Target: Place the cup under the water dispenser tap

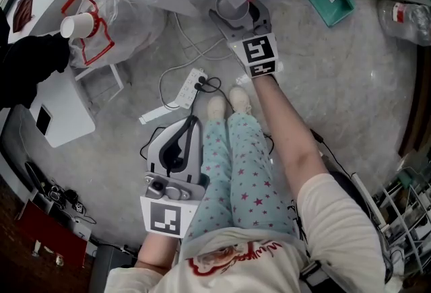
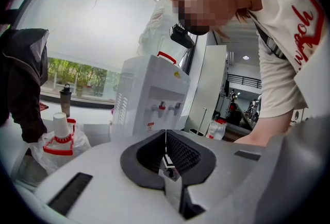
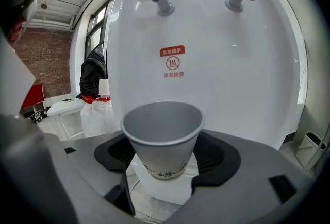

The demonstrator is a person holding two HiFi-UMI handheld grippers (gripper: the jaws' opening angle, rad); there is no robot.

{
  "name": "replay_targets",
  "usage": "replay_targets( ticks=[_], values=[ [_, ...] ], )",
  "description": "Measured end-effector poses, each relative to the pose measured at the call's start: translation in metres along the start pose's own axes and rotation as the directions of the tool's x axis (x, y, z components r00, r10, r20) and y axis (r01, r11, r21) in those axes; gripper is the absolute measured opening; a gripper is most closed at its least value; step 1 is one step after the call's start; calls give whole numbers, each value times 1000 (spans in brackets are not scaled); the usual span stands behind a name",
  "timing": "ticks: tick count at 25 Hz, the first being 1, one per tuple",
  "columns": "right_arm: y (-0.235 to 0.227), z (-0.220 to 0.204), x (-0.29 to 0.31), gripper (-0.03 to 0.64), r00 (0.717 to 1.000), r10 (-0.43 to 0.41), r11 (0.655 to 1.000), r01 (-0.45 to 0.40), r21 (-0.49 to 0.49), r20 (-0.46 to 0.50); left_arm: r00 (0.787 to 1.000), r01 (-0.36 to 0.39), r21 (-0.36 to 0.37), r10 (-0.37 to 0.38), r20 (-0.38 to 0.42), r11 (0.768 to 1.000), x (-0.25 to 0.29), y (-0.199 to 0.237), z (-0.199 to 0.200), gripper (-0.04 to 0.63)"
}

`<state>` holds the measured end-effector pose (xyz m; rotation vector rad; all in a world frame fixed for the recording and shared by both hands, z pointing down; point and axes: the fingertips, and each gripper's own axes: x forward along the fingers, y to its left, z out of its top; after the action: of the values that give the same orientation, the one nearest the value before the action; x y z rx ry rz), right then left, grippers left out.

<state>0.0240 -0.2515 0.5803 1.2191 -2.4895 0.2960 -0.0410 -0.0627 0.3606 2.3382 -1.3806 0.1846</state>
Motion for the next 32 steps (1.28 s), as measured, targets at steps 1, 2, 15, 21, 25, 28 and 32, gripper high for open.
replay_targets(
  ticks=[1, 2, 15, 21, 25, 28, 32],
  values=[
    [1, -2, 1, 321, 1000, 3, 1000, -4, -5, -8, 1000, 1, 0, -1, -3, 1000, 0, 0, -1, 21],
    [2, -4, 3, 321, 1000, 7, 1000, -7, -7, -19, 1000, 0, -1, 0, -7, 1000, 0, 0, -2, 21],
    [-4, -5, 10, 319, 999, -15, 1000, 15, 4, -47, 1000, -14, -13, 14, -13, 1000, -1, -1, -5, 21],
    [-6, -5, 8, 321, 1000, -12, 999, 13, 35, -29, 1000, -13, -8, 13, -18, 1000, -3, -3, -6, 21],
    [-3, -3, 6, 332, 1000, -2, 1000, 2, 29, -21, 1000, -19, -9, 18, -21, 1000, -4, -2, -8, 21],
    [-2, -3, 6, 337, 1000, 1, 999, 0, 32, -26, 999, -18, -11, 18, -27, 1000, -4, -3, -10, 21],
    [-4, -2, 8, 336, 999, -4, 999, 6, 40, -35, 999, -14, -15, 13, -33, 1000, -4, -5, -12, 21]
  ],
)
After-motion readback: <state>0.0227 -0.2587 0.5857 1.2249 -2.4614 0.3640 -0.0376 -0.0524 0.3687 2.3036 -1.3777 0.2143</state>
